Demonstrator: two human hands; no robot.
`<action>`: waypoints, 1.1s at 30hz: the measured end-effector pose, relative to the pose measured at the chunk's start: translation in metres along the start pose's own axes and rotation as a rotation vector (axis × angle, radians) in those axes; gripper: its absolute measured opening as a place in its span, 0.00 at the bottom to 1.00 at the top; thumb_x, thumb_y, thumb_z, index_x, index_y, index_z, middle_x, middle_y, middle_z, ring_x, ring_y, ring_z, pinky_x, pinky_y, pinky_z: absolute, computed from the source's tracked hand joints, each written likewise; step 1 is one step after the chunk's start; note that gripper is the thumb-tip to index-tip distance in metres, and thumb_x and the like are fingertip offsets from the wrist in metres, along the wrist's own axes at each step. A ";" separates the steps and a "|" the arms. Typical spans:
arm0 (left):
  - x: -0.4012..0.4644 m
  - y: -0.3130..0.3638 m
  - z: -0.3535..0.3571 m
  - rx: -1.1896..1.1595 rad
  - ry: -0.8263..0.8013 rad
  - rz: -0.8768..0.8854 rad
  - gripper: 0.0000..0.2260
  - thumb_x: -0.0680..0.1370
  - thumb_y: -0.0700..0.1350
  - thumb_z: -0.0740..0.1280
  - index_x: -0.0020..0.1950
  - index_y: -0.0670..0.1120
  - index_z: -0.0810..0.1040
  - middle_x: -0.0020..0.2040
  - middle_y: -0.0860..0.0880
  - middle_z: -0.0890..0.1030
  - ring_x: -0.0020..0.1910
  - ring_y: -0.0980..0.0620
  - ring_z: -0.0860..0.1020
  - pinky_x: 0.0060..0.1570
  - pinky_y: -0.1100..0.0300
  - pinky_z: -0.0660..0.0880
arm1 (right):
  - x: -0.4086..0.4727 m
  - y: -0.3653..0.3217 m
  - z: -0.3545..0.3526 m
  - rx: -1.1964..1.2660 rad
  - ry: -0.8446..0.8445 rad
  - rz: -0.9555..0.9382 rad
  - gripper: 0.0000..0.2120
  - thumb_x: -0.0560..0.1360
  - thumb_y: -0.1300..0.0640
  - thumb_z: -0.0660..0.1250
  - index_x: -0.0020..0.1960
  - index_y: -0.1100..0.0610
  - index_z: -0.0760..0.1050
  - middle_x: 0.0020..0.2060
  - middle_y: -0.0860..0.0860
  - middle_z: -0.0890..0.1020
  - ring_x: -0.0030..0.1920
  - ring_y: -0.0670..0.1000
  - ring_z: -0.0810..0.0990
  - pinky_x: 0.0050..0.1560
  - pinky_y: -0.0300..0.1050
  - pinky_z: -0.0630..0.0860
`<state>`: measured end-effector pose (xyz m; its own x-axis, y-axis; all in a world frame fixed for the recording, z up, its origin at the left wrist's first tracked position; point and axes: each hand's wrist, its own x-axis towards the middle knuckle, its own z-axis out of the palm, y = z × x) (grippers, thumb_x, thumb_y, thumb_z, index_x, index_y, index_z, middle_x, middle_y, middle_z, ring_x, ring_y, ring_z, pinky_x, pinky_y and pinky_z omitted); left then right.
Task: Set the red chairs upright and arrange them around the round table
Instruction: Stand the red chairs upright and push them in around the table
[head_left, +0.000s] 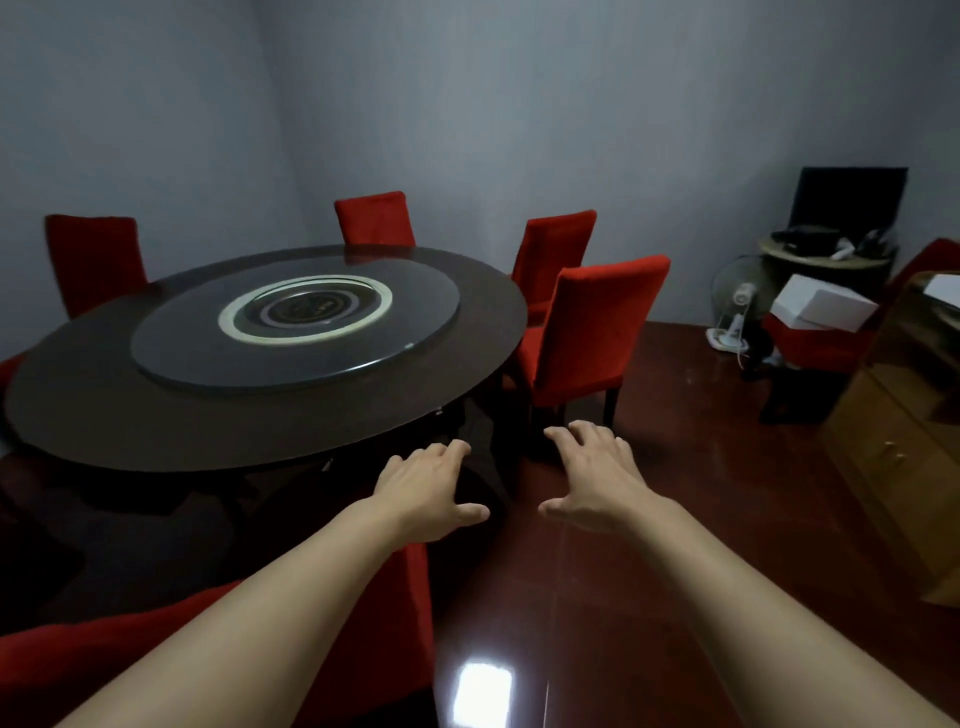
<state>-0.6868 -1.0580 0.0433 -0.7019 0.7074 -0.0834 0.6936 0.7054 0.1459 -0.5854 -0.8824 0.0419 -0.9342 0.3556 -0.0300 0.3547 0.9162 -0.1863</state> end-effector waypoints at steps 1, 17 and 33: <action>0.008 0.010 0.000 0.006 -0.003 0.012 0.34 0.73 0.63 0.66 0.73 0.51 0.59 0.69 0.50 0.69 0.67 0.49 0.69 0.63 0.51 0.65 | 0.003 0.011 -0.002 0.002 -0.003 0.008 0.43 0.69 0.42 0.71 0.76 0.50 0.53 0.74 0.55 0.55 0.74 0.56 0.53 0.74 0.56 0.52; 0.275 0.115 0.008 -0.051 -0.070 0.099 0.35 0.74 0.61 0.66 0.75 0.49 0.56 0.69 0.48 0.69 0.66 0.48 0.70 0.63 0.51 0.67 | 0.163 0.209 -0.031 0.007 -0.013 0.141 0.41 0.70 0.43 0.71 0.76 0.49 0.53 0.74 0.54 0.56 0.74 0.55 0.53 0.73 0.55 0.53; 0.577 0.229 -0.006 -0.095 -0.066 0.068 0.35 0.74 0.60 0.67 0.75 0.49 0.56 0.70 0.47 0.67 0.67 0.48 0.70 0.64 0.49 0.69 | 0.396 0.436 -0.079 0.027 -0.002 0.120 0.42 0.70 0.44 0.72 0.76 0.50 0.52 0.75 0.55 0.55 0.74 0.56 0.52 0.73 0.54 0.54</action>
<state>-0.9340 -0.4879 0.0343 -0.6393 0.7571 -0.1347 0.7187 0.6505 0.2456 -0.7978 -0.3270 0.0265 -0.8852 0.4619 -0.0559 0.4628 0.8619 -0.2073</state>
